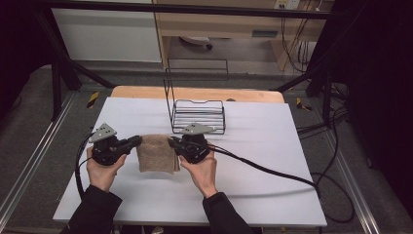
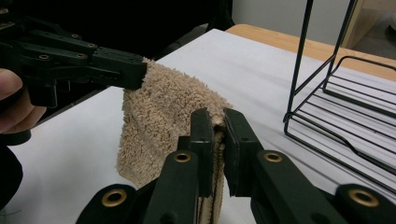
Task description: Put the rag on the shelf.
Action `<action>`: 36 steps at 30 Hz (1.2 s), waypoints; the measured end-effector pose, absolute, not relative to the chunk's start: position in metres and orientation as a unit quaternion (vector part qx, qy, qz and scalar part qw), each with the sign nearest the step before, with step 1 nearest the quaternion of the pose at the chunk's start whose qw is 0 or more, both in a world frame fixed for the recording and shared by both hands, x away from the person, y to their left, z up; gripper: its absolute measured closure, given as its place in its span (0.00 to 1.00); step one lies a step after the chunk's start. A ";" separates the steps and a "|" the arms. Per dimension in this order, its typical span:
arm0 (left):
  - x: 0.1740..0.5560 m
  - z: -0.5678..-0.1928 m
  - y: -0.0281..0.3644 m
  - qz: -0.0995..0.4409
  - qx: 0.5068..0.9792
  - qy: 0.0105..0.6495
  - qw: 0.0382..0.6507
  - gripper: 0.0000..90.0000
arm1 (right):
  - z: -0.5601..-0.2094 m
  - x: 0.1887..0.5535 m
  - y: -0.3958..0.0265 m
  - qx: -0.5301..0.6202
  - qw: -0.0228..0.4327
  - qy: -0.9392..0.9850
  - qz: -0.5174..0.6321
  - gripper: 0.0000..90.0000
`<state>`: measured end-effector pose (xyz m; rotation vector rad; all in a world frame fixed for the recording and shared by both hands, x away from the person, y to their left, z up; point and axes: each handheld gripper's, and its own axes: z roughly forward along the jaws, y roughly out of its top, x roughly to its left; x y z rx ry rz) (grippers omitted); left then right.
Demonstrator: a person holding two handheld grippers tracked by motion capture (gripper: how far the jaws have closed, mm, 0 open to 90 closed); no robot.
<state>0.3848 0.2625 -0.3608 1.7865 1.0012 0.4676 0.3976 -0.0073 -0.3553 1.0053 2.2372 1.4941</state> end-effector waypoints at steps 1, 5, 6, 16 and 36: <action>0.384 -0.360 0.262 0.194 0.738 0.413 0.497 0.95 | -0.354 0.397 -0.008 0.346 0.135 0.772 0.515 0.93; 0.382 -0.356 0.258 0.193 0.736 0.411 0.502 0.95 | -0.348 0.394 -0.012 0.340 0.141 0.774 0.515 0.93; 0.382 -0.355 0.257 0.194 0.736 0.410 0.502 0.95 | -0.346 0.393 -0.013 0.338 0.144 0.774 0.516 0.93; 0.378 -0.345 0.247 0.201 0.733 0.402 0.511 0.95 | -0.333 0.388 -0.023 0.328 0.159 0.772 0.521 0.93; 0.377 -0.317 0.219 0.210 0.741 0.377 0.515 0.95 | -0.313 0.382 -0.054 0.328 0.178 0.759 0.533 0.93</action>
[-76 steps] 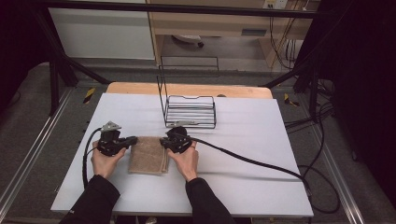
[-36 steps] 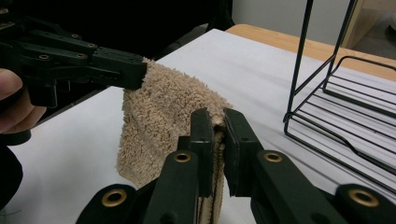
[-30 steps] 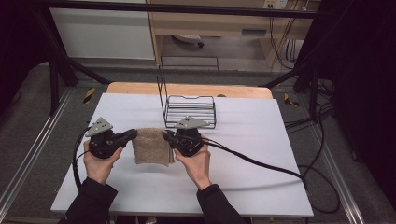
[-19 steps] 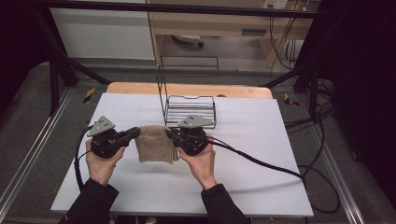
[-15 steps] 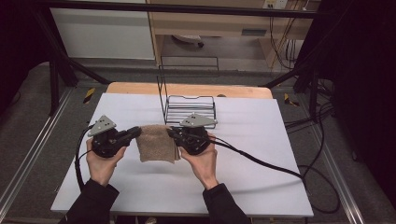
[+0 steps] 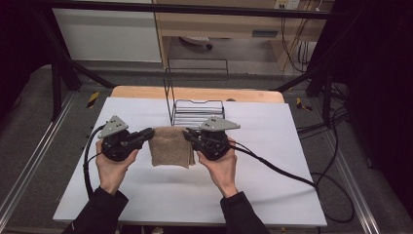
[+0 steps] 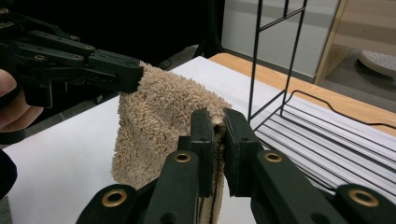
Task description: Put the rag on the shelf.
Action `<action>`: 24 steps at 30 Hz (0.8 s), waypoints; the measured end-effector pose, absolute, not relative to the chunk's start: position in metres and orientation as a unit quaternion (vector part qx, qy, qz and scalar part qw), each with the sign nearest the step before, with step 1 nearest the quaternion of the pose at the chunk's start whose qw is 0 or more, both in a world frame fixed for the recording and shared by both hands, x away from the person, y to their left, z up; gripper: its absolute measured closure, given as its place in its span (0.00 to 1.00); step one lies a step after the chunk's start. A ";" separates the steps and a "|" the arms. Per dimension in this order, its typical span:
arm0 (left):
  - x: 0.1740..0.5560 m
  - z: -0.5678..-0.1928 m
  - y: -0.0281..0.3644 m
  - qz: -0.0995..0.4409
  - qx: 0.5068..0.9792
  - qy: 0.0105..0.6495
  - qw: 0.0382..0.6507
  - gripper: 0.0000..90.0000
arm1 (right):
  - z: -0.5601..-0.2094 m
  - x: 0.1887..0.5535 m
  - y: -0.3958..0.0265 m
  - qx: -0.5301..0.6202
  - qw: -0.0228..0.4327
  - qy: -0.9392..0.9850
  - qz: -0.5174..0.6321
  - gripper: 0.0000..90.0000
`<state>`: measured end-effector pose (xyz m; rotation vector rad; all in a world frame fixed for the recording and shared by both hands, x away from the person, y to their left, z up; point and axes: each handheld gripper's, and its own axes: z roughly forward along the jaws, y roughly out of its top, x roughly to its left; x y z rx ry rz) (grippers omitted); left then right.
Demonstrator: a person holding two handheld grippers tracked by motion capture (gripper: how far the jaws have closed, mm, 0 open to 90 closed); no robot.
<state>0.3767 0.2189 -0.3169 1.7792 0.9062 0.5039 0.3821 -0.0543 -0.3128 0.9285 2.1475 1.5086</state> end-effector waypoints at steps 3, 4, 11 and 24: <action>0.379 -0.312 0.212 0.209 0.742 0.374 0.517 0.95 | -0.309 0.382 -0.059 0.330 0.183 0.757 0.533 0.93; 0.379 -0.310 0.210 0.209 0.742 0.372 0.517 0.95 | -0.308 0.382 -0.062 0.331 0.186 0.755 0.534 0.93; 0.383 -0.299 0.194 0.214 0.741 0.361 0.524 0.95 | -0.300 0.382 -0.078 0.337 0.198 0.748 0.537 0.93; 0.387 -0.274 0.174 0.225 0.736 0.343 0.539 0.95 | -0.279 0.383 -0.099 0.337 0.220 0.729 0.553 0.93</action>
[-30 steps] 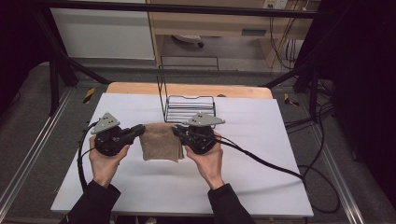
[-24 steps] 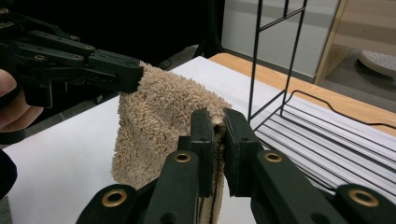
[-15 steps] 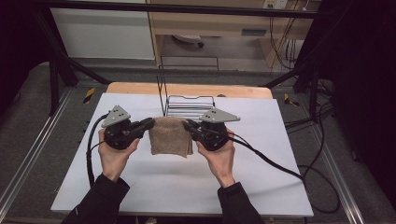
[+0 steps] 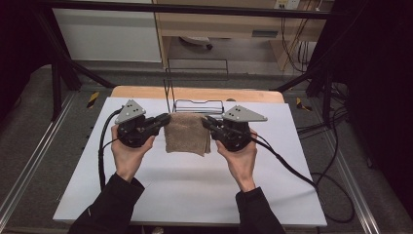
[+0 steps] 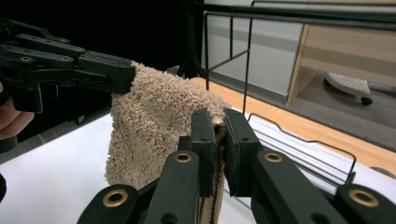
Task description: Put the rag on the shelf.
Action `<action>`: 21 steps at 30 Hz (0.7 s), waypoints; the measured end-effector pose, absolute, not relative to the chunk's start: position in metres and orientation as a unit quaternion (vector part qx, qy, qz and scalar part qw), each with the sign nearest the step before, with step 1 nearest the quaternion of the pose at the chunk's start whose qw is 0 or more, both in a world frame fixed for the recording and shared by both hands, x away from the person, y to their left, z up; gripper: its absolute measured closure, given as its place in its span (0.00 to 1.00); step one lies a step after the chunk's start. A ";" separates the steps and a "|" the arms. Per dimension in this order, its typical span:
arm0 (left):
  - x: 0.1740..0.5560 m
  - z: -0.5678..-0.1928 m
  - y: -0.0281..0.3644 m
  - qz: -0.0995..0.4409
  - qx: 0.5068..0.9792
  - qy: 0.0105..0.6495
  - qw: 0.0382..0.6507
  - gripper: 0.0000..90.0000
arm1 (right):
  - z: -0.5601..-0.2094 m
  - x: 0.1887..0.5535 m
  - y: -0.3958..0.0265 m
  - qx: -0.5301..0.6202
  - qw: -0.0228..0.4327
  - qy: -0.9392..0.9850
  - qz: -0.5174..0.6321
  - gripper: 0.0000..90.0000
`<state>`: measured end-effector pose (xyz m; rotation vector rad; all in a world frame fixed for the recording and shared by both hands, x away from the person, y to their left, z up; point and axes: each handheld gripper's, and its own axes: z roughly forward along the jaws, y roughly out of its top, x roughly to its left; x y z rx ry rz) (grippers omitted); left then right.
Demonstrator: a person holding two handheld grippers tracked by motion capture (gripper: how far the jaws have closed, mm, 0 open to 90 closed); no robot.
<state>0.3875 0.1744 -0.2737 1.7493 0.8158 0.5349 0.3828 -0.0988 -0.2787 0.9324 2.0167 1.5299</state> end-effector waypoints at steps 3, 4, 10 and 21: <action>0.389 -0.267 0.171 0.229 0.736 0.338 0.540 0.95 | -0.274 0.384 -0.103 0.337 0.223 0.723 0.560 0.93; 0.389 -0.265 0.170 0.231 0.735 0.337 0.542 0.95 | -0.272 0.384 -0.104 0.337 0.225 0.722 0.561 0.93; 0.392 -0.255 0.164 0.238 0.732 0.332 0.545 0.95 | -0.263 0.386 -0.110 0.334 0.235 0.714 0.568 0.93; 0.401 -0.240 0.158 0.248 0.722 0.323 0.559 0.95 | -0.244 0.392 -0.115 0.327 0.256 0.708 0.572 0.93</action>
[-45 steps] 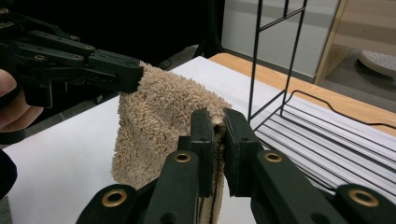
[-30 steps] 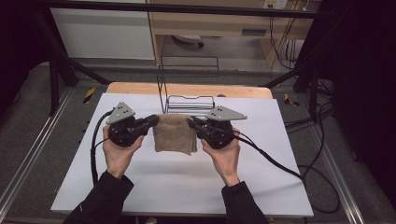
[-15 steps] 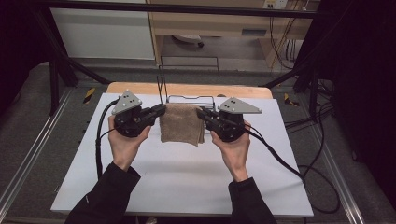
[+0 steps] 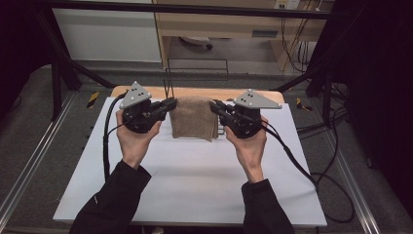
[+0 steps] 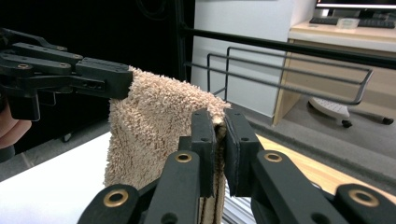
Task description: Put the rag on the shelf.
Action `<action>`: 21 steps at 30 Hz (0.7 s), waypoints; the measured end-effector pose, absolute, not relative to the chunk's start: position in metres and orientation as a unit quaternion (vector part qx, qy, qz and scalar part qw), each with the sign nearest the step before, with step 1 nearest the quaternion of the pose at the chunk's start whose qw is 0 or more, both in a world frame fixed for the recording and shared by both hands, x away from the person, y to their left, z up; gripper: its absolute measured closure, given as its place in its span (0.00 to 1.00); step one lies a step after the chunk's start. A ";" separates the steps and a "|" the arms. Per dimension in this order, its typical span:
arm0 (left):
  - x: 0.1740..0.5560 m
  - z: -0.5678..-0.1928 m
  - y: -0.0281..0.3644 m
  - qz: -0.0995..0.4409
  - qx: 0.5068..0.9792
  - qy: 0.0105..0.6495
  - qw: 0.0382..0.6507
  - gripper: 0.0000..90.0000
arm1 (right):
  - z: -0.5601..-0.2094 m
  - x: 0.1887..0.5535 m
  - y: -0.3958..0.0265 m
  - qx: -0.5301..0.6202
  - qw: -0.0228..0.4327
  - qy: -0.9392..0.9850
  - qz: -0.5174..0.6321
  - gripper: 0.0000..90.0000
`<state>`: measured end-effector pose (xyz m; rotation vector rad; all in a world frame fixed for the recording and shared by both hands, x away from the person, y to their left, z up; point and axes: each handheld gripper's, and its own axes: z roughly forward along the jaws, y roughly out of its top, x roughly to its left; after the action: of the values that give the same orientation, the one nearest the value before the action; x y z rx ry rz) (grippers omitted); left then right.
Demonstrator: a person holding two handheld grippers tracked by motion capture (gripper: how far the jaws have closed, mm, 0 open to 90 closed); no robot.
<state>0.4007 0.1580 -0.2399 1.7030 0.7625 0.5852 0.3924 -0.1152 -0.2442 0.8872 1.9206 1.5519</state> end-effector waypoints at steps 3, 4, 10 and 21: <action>0.403 -0.236 0.157 0.249 0.720 0.324 0.561 0.95 | -0.239 0.394 -0.116 0.325 0.260 0.706 0.573 0.93; 0.405 -0.235 0.157 0.250 0.720 0.324 0.560 0.95 | -0.238 0.395 -0.116 0.325 0.260 0.705 0.574 0.93; 0.412 -0.226 0.158 0.253 0.720 0.325 0.559 0.95 | -0.230 0.401 -0.114 0.323 0.265 0.703 0.575 0.93; 0.427 -0.204 0.157 0.263 0.710 0.321 0.569 0.95 | -0.211 0.415 -0.113 0.322 0.281 0.693 0.581 0.93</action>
<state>0.4268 0.1567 -0.2042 1.6680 0.7541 0.6186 0.4146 -0.1133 -0.2113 0.8619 1.8566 1.5585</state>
